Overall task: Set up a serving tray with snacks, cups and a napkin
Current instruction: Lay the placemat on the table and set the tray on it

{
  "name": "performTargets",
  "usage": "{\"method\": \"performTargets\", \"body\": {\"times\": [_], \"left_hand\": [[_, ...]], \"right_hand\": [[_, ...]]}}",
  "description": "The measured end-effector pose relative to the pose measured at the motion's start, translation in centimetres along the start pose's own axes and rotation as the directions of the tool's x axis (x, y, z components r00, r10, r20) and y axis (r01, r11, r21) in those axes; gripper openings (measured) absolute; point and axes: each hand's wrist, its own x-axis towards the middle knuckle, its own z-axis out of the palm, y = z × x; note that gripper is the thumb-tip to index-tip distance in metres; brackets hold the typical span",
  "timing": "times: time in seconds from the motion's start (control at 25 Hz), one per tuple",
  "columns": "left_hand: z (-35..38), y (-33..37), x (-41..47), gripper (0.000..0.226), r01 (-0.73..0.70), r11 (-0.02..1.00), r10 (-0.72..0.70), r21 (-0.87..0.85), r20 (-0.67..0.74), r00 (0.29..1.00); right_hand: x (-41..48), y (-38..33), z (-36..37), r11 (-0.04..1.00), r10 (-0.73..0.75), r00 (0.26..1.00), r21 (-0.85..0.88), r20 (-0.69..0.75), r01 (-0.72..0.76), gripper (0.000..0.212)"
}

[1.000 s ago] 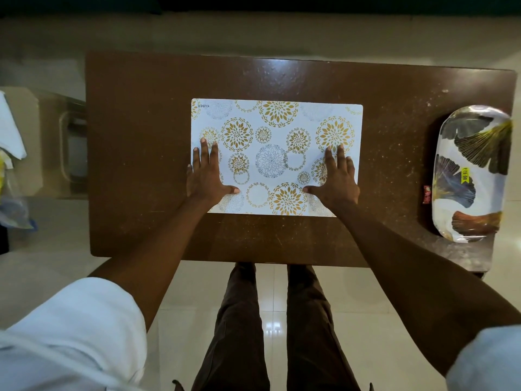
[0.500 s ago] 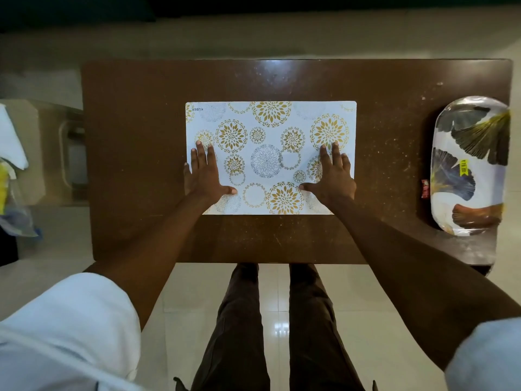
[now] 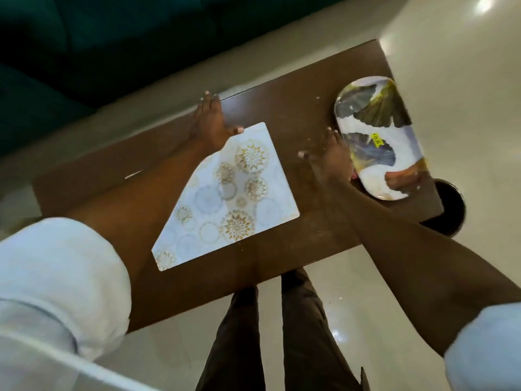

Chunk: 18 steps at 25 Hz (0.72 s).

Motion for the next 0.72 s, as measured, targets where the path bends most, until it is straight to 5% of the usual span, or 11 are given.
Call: {"method": "performTargets", "body": {"times": [0.16,0.32,0.52,0.6,0.72], "left_hand": [[1.5,12.9,4.1,0.092,-0.184,0.982,0.187,-0.042,0.069,0.980],[4.7,23.5,7.5,0.087,-0.318,0.948,0.316,0.000,0.117,0.942],[11.5,31.5,9.3,0.051,-0.290,0.956,0.294,-0.055,0.247,0.923],[13.2,32.9,9.5,0.061,-0.265,0.962,0.271,-0.061,0.282,0.920],[13.9,33.2,10.7,0.082,-0.291,0.955,0.271,0.060,0.221,0.937]], "right_hand": [[1.1,7.9,-5.7,0.935,0.281,0.936,0.279,-0.210,-0.218,0.061],[0.3,15.0,-8.6,0.749,0.627,0.715,0.493,-0.309,-0.443,0.052],[-1.6,21.5,-7.6,0.364,0.895,0.432,0.737,-0.108,-0.570,0.057],[-2.2,22.6,-6.3,0.277,0.916,0.399,0.789,-0.044,-0.549,0.051],[-1.8,23.1,-4.7,0.185,0.894,0.446,0.869,0.045,-0.460,0.037]]}}
